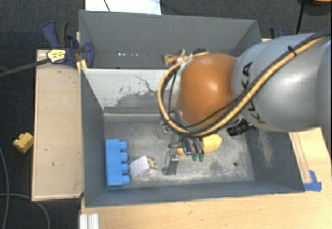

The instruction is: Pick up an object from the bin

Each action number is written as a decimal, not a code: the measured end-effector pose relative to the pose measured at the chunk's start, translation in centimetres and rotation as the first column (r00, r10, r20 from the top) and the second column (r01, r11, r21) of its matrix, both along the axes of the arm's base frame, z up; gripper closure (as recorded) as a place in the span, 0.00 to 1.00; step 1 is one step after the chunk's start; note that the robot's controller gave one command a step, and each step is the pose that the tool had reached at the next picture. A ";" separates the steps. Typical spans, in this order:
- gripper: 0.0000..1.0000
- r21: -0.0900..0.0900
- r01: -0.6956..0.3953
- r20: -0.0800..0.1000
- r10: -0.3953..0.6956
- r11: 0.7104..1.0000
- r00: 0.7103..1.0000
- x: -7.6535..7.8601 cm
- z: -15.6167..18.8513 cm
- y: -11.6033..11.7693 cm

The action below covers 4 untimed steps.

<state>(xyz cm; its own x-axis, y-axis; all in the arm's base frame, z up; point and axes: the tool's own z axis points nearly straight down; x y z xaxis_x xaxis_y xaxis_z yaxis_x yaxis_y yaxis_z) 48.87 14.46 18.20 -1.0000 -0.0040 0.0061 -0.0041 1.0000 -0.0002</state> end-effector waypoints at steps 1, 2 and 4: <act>0.00 0.002 0.006 0.008 -0.006 1.000 1.000 0.2 0.4 -0.1; 0.00 0.003 -0.077 0.011 0.077 0.997 0.997 2.2 -1.7 -3.0; 0.00 0.002 -0.040 0.008 0.040 0.999 0.999 2.0 -7.4 -6.8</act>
Offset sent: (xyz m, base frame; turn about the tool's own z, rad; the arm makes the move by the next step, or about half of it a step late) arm 0.0524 -0.0873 -0.0570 -0.1855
